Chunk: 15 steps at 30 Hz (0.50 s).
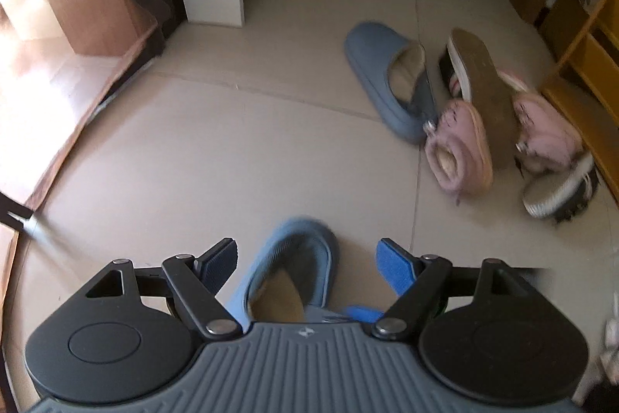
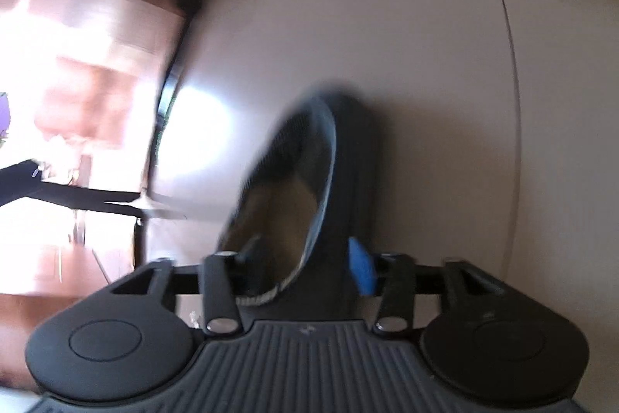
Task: Organize scattered shoes
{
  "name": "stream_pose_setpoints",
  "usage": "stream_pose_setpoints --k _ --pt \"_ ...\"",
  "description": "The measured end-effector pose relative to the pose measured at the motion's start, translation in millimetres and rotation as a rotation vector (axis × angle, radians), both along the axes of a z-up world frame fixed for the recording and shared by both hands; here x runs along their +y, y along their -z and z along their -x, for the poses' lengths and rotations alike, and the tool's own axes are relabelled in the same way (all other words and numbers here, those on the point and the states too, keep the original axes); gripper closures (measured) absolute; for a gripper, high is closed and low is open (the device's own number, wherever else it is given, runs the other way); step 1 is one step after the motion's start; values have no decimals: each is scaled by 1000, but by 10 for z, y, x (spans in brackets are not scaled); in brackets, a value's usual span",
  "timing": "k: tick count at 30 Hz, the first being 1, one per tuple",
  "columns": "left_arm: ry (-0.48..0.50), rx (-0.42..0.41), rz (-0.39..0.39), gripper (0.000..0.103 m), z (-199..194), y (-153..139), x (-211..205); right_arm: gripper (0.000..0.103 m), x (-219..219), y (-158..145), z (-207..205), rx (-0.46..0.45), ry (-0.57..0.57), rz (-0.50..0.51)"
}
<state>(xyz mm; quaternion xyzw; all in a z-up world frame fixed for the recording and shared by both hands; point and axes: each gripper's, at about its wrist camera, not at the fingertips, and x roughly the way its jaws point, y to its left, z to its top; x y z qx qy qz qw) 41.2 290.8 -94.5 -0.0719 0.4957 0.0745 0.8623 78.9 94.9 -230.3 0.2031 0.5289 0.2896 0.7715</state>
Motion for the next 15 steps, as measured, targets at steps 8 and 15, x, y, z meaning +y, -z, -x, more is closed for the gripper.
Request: stream_pose_setpoints --k 8,15 --pt "164 3 -40 21 -860 320 -305 30 -1081 -287 -443 -66 124 82" --pt "273 -130 -270 29 -2351 497 -789 30 -1611 -882 -535 -48 79 311"
